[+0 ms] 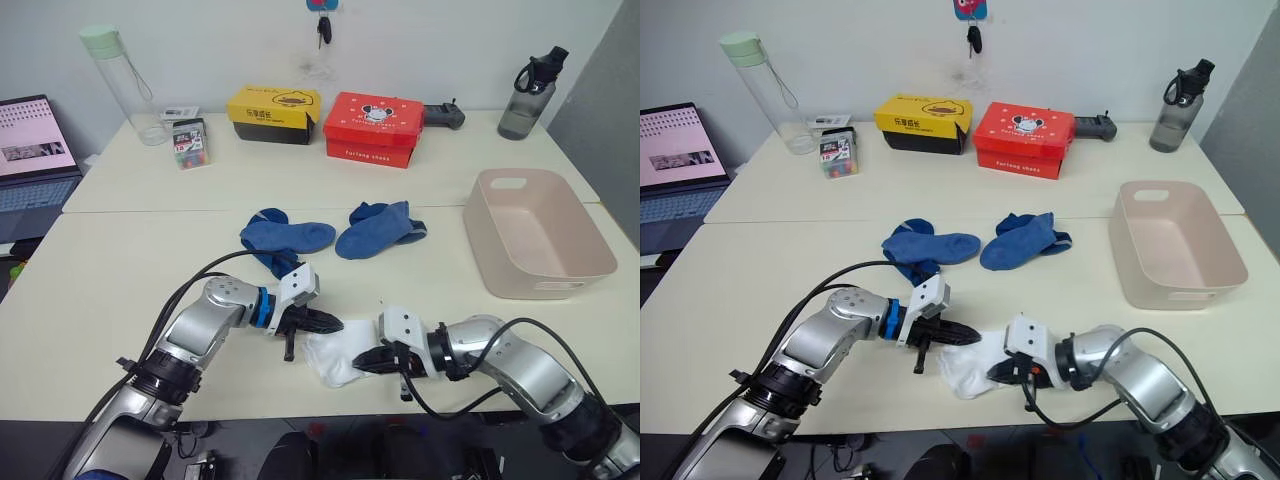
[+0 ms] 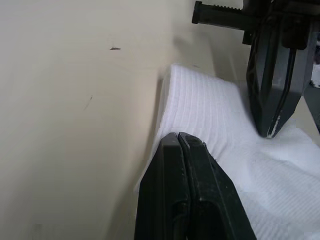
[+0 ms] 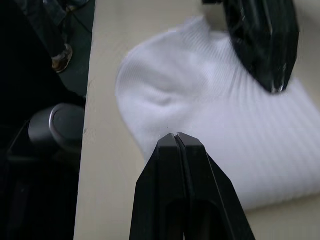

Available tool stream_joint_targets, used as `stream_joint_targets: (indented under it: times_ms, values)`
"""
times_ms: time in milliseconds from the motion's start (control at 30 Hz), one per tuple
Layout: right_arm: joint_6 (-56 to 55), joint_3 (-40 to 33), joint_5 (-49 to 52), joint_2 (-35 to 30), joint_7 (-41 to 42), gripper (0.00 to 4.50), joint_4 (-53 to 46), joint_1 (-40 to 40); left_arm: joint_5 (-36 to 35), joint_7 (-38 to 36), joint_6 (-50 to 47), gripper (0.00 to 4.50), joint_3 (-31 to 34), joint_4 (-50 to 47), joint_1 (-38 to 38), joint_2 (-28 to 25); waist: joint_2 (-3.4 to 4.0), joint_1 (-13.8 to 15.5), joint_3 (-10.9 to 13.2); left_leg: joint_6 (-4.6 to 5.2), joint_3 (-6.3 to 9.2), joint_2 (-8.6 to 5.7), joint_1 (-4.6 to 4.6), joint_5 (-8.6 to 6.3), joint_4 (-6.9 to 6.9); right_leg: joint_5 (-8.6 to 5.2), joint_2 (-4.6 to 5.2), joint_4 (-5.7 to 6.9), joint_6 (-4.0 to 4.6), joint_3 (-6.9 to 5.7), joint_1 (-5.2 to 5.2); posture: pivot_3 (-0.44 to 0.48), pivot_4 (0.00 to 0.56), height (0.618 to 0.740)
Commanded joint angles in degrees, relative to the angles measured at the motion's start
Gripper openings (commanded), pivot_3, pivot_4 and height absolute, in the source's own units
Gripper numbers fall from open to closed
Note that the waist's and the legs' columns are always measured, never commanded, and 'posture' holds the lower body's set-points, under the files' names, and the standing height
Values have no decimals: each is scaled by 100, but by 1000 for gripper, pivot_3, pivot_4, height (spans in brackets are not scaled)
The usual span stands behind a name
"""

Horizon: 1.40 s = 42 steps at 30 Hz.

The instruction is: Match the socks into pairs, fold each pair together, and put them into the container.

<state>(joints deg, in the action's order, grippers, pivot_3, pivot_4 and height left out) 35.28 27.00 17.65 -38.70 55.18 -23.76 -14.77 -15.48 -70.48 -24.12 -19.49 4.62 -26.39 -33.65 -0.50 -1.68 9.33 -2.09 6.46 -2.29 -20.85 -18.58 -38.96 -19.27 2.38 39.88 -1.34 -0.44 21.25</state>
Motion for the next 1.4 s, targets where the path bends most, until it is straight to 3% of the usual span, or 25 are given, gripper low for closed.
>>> stream_joint_targets:
  times_ms: [33, 133, 367, 500, 600, 800, 900, 1033, 1233, 1400]
  values:
    - [12, -173, 109, -199, 96, 37, -490, 238, 98, 86, 41, 0, 95, 80, 169, -54, -1, -3, -1, 0, 1, 1, 1, 0, 0, 0, 0, 1, 0, -1, -1, 0, 150, 740]
    - [474, -632, 505, -159, -124, 37, -773, 343, -131, 26, 71, 0, 339, -93, 135, -21, -1, -8, 0, -2, 1, 1, 3, 1, 0, 0, 0, 5, 0, 0, -2, 0, 150, 740]
    - [1624, -2105, 1641, -65, -740, 37, -1351, 554, -484, -663, 101, 0, 477, -1012, 284, -596, -3, 10, 1, -3, 5, 1, -5, 2, 2, 0, 1, -4, 0, -2, 0, 0, 150, 740]
    - [1646, -2308, 1629, -41, -1030, 37, -1389, 706, -427, -756, 144, 0, 373, -1120, 423, -685, -3, 18, 1, -2, 3, 0, -5, 1, 4, 0, 4, -9, 0, -2, -3, 0, 150, 740]
    - [2369, -2422, 1649, 198, -1707, 37, -1207, 663, -147, -799, 280, 0, 135, -993, 555, -713, -3, 9, 1, -1, 2, 0, -3, 1, 4, 0, 3, -1, 0, -2, -2, 0, 150, 740]
    - [3568, -2601, 2168, 250, -1894, 37, -1046, 468, 150, -745, 461, 0, -35, -442, 588, -613, -3, 7, 1, 0, 1, 0, -2, 1, 3, 0, 2, 3, 1, -1, -1, 0, 150, 740]
    - [4309, -2929, 2653, 435, -1975, 631, -958, 386, 188, -802, 553, 0, -18, -406, 645, -698, -2, 6, 0, 1, 1, 0, 0, 1, 4, 0, 2, 3, 1, 0, -3, 0, 150, 740]
    - [5106, -3212, 3124, 928, -2119, 1999, -758, 291, 156, -828, 560, 0, 16, -399, 723, -796, 0, -6, -1, 15, 1, 1, 3, -6, 4, 1, 2, 4, 1, 1, -4, 0, 150, 740]
    - [5616, -3155, 3012, 1731, -2647, 4097, -372, 5, 191, -844, 638, 0, 25, -325, 734, -868, 3, -25, -6, 18, 0, 3, 8, -8, 8, 1, -1, 7, 1, 3, -3, 0, 150, 740]
    - [5691, -3024, 2849, 2323, -2986, 4097, 13, -156, 209, -844, 669, 0, 23, -271, 708, -860, 3, -33, -12, 19, 1, 6, 11, -8, 9, 1, -7, 10, 2, 4, -2, 0, 150, 740]
